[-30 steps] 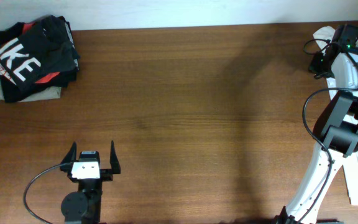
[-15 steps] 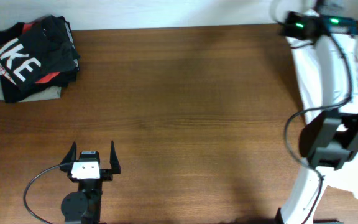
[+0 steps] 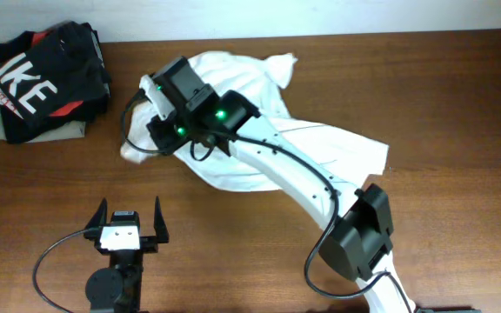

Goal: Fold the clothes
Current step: 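Drag the white T-shirt with the right gripper to table center, then grasp the shirt's left edge with the left gripper, right holding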

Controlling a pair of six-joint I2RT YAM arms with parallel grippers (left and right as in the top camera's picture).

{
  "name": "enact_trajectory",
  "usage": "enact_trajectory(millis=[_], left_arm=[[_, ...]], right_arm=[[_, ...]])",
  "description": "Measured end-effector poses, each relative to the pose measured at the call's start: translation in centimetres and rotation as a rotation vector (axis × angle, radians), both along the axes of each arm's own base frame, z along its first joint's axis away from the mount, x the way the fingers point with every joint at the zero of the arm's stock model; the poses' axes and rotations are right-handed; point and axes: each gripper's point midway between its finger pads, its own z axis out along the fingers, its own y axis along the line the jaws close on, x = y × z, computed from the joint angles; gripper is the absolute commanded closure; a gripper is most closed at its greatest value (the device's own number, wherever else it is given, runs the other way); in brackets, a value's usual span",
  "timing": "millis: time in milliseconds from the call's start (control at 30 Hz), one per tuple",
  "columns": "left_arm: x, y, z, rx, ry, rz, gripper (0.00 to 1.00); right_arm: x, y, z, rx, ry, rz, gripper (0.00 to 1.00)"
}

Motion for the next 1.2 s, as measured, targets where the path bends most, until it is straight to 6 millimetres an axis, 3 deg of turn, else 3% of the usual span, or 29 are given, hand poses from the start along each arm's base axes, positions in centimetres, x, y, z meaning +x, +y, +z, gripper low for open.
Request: enact_trajectory(millis=[167,233,300,333,400,467,533,567,633,733,867,967,1200], left_arm=[[0.0,0.0,0.0,0.0,0.0,0.0,0.01],[0.0,0.0,0.0,0.0,0.0,0.0,0.01],[0.0,0.0,0.0,0.0,0.0,0.0,0.01],[0.0,0.0,0.0,0.0,0.0,0.0,0.01],[0.0,0.0,0.0,0.0,0.0,-0.001,0.01],[0.0,0.0,0.0,0.0,0.0,0.0,0.01],[0.0,0.0,0.0,0.0,0.001,0.0,0.01],[0.0,0.0,0.0,0.0,0.0,0.0,0.01],[0.0,0.0,0.0,0.0,0.0,0.0,0.01],[0.0,0.0,0.0,0.0,0.0,0.0,0.01],[0.0,0.0,0.0,-0.001,0.0,-0.002,0.01],[0.0,-0.6,0.0,-0.004,-0.002,-0.037,0.01],[0.0,-2.2,0.3,-0.015,-0.01,-0.129,0.01]], right_arm=[[0.5,-3.0,-1.5,-0.074,0.082,-0.07,0.01],[2.1,-7.8,-1.2,-0.126,0.133,-0.16,0.01],[4.1,-14.9,1.1,-0.161,0.154,-0.3,0.01],[4.5,-20.3,2.7,-0.196,0.174,-0.404,0.01],[4.0,-29.2,4.6,-0.251,0.241,-0.581,0.01],[1.7,-35.5,4.0,-0.329,0.374,-0.702,0.01],[1.2,-40.8,1.3,-0.373,0.489,-0.819,0.01],[0.8,-41.9,0.0,-0.388,0.529,-0.841,0.0],[0.5,-42.8,-3.0,-0.41,0.589,-0.854,0.03],[-0.4,-42.4,-8.8,-0.443,0.659,-0.831,0.05],[-0.7,-41.3,-13.6,-0.422,0.67,-0.808,0.29],[-0.3,-40.4,-15.9,-0.366,0.649,-0.793,0.4],[-0.8,-38.2,-18.7,-0.343,0.617,-0.741,0.39]])
